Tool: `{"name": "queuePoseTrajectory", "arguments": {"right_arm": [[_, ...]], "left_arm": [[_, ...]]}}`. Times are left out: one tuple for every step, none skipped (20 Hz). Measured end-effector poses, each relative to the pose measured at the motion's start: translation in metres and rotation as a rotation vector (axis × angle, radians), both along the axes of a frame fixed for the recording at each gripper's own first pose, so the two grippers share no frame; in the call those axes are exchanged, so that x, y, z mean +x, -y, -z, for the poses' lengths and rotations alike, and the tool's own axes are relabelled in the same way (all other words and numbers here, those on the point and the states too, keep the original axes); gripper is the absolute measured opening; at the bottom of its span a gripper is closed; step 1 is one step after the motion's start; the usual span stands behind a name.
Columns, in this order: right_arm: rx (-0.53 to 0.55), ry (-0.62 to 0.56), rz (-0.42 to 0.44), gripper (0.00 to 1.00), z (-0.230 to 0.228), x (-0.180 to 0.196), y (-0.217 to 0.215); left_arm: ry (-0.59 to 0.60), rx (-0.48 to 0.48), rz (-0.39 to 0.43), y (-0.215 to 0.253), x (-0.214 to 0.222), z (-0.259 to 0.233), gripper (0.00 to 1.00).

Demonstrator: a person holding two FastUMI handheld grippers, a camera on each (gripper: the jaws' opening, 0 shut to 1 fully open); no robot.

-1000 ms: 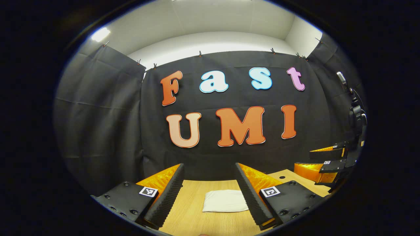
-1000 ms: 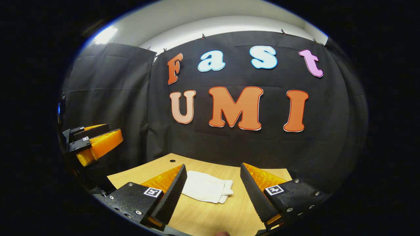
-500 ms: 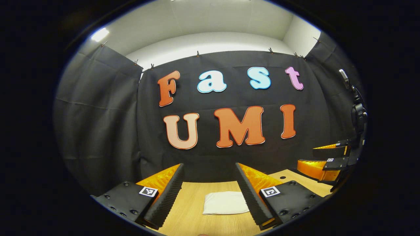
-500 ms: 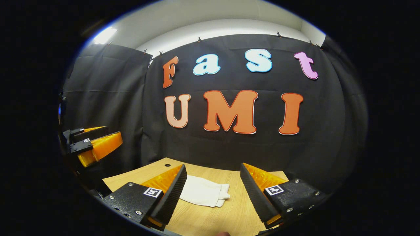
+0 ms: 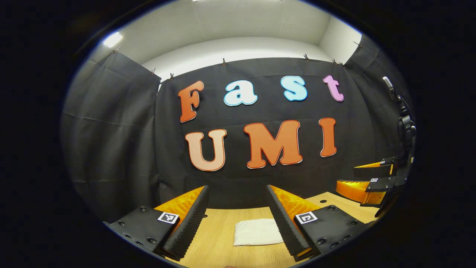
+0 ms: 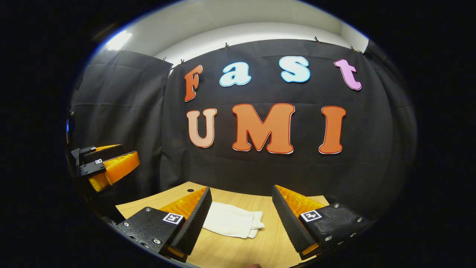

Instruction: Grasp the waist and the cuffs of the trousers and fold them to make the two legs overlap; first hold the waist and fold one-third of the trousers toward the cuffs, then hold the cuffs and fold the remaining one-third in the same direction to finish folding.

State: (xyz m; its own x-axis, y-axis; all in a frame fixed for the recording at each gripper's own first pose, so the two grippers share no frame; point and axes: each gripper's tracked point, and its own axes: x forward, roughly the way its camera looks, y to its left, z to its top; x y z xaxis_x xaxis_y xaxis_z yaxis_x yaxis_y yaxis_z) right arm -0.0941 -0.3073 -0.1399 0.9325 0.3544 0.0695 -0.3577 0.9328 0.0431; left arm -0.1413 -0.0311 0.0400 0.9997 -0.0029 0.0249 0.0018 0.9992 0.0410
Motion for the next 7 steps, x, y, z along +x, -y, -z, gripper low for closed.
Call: {"name": "queuePoseTrajectory", "arguments": {"right_arm": [[-0.001, 0.001, 0.002, 0.98, 0.000, 0.001, -0.002], [-0.001, 0.003, 0.006, 0.98, -0.001, 0.001, -0.003], [-0.001, 0.006, 0.010, 0.98, -0.002, 0.001, -0.004], [-0.001, 0.006, 0.013, 0.98, -0.002, 0.001, -0.005], [-0.001, 0.006, 0.018, 0.91, -0.002, 0.001, -0.007], [0.001, 0.003, 0.019, 0.98, -0.002, 0.000, -0.008], [0.002, 0.000, 0.020, 0.98, 0.000, 0.000, -0.009]], "left_arm": [[0.000, -0.002, 0.001, 0.000, 0.001, 0.001, 0.96], [0.001, -0.003, 0.003, -0.002, 0.001, 0.000, 0.96], [0.001, -0.005, 0.007, -0.003, 0.004, 0.002, 0.96], [0.004, -0.008, 0.014, -0.004, 0.004, 0.001, 0.96], [0.004, -0.011, 0.018, -0.006, 0.006, 0.002, 0.96], [0.003, -0.011, 0.020, -0.008, 0.007, 0.003, 0.96], [0.001, -0.013, 0.022, -0.015, 0.005, 0.004, 0.96]]}}
